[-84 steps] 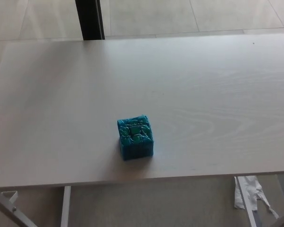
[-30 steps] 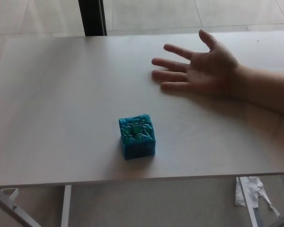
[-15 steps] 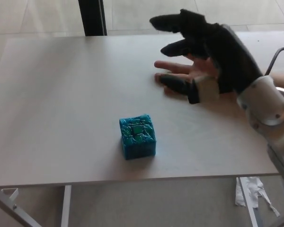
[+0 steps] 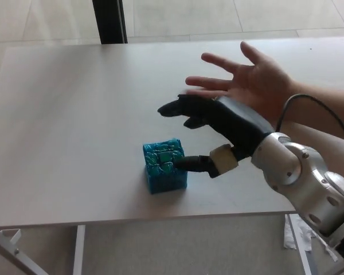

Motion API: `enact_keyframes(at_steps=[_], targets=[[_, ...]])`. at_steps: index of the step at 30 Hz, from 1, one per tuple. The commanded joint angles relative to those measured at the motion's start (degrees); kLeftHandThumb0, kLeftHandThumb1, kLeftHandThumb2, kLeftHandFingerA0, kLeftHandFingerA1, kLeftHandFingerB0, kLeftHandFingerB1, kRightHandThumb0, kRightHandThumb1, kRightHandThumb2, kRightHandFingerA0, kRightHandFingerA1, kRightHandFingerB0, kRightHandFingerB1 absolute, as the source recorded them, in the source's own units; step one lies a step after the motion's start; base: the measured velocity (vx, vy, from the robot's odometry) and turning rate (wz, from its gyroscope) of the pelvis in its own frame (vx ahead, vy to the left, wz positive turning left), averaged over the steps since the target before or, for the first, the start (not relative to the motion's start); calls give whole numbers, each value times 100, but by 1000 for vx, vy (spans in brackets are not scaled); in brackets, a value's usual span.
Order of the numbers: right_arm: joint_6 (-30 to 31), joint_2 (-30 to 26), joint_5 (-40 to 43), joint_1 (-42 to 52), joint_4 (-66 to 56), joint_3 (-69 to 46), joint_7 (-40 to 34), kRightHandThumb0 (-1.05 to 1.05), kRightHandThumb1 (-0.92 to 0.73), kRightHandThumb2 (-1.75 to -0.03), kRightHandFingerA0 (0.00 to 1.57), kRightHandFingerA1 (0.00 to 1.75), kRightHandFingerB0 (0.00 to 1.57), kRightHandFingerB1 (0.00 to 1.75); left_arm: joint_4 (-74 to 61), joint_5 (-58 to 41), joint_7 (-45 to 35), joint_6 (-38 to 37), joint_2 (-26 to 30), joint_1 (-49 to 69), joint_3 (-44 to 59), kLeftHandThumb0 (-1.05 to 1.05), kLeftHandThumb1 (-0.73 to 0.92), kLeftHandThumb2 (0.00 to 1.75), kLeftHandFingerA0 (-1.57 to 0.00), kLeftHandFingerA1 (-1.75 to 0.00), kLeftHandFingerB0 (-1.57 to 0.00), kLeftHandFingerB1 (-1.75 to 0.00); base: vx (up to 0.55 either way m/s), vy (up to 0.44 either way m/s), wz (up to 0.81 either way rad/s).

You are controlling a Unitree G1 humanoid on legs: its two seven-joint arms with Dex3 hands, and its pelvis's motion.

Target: The robot uses its right hand to pick up a cube kept in the middle of the desk infront of it and hands it to a person

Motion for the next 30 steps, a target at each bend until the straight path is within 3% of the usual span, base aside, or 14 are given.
enact_keyframes(at_steps=[1, 9, 11, 12, 15, 16, 22, 23, 29, 30], targets=[[-160, 41, -1103, -133, 498, 458, 70, -75, -62, -60, 35, 48, 39, 35, 22, -31, -88, -115, 48, -80, -29, -105, 39, 93, -53, -151, -26, -137, 0, 0, 0], [-45, 409, -1693, -219, 1045, 878, -243, -85, -68, -61, 25, 54, 37, 41, 18, 25, -43, -194, 18, -72, -112, -105, 41, 91, -58, -149, -28, -135, 0, 0, 0], [-75, 442, -1823, -246, 1093, 952, -268, -85, -69, -61, 21, 54, 37, 41, 38, 49, -51, -217, 29, -73, -144, -105, 40, 91, -55, -148, -22, -141, 0, 0, 0], [-65, 480, -1854, -253, 1120, 973, -269, -85, -68, -62, 19, 54, 36, 41, 33, 54, -38, -206, 35, -79, -156, -105, 41, 88, -55, -149, -27, -136, 0, 0, 0], [-11, 580, -1978, -254, 1183, 1007, -299, -84, -67, -61, 13, 52, 33, 40, -1, 72, -70, -218, 42, -79, -217, -105, 44, 88, -51, -149, -24, -136, 0, 0, 0], [19, 607, -2029, -254, 1192, 1022, -303, -95, -58, -95, 11, 55, 27, 48, 2, 63, -74, -210, 44, -82, -220, -105, 43, 88, -50, -148, -24, -136, 0, 0, 0], [-95, 791, -2092, -168, 1312, 862, -394, -83, -50, -92, 10, 55, 21, 49, 33, 32, -29, -251, 25, -105, -252, -105, 42, 92, -57, -150, -30, -138, 0, 0, 0], [-166, 814, -2124, -135, 1348, 842, -495, -82, -64, -60, 21, 55, 28, 40, 36, 42, -18, -263, 13, -110, -266, -105, 44, 93, -57, -150, -34, -142, 0, 0, 0], [-436, 971, -2298, 37, 1524, 742, -898, -82, -61, -59, 31, 61, 28, 42, 57, 6, -16, -239, -23, -147, -274, -105, 41, 95, -57, -149, -29, -144, 0, 0, 0], [-473, 998, -2338, 49, 1568, 746, -938, -82, -60, -59, 33, 62, 28, 42, 60, 28, -10, -260, -23, -143, -295, -105, 45, 91, -56, -150, -32, -138, 0, 0, 0]])
